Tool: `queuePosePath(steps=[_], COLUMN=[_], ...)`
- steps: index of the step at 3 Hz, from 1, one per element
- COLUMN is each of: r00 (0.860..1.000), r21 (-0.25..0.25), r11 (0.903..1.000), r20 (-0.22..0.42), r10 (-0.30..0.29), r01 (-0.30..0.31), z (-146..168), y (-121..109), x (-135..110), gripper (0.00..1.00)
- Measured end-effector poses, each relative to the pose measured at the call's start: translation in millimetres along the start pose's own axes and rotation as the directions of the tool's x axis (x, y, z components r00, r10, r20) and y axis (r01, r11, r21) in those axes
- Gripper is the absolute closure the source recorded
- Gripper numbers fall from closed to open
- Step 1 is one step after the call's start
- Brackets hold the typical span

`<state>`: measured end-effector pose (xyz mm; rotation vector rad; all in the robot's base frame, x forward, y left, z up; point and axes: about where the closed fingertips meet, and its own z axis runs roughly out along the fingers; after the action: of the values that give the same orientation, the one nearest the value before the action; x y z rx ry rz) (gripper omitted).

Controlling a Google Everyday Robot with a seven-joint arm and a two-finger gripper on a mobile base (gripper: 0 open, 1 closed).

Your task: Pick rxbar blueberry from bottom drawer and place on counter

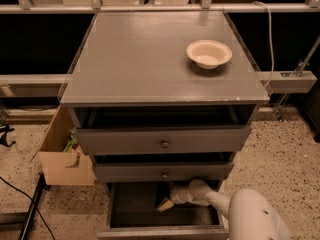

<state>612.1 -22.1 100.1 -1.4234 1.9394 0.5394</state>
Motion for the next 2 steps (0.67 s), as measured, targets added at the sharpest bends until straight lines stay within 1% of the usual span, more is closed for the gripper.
queuePosePath(steps=[1,2], r00=[1.0,1.0], r21=[0.002,0.002], r11=[1.0,1.0], r20=[0.0,0.0], r10=[0.001,0.001], r01=[-0.001,-0.001], z=[-6.2,-7.8], y=[-0.9,-1.0], x=[-5.7,-7.3], gripper=[0.77,0.99])
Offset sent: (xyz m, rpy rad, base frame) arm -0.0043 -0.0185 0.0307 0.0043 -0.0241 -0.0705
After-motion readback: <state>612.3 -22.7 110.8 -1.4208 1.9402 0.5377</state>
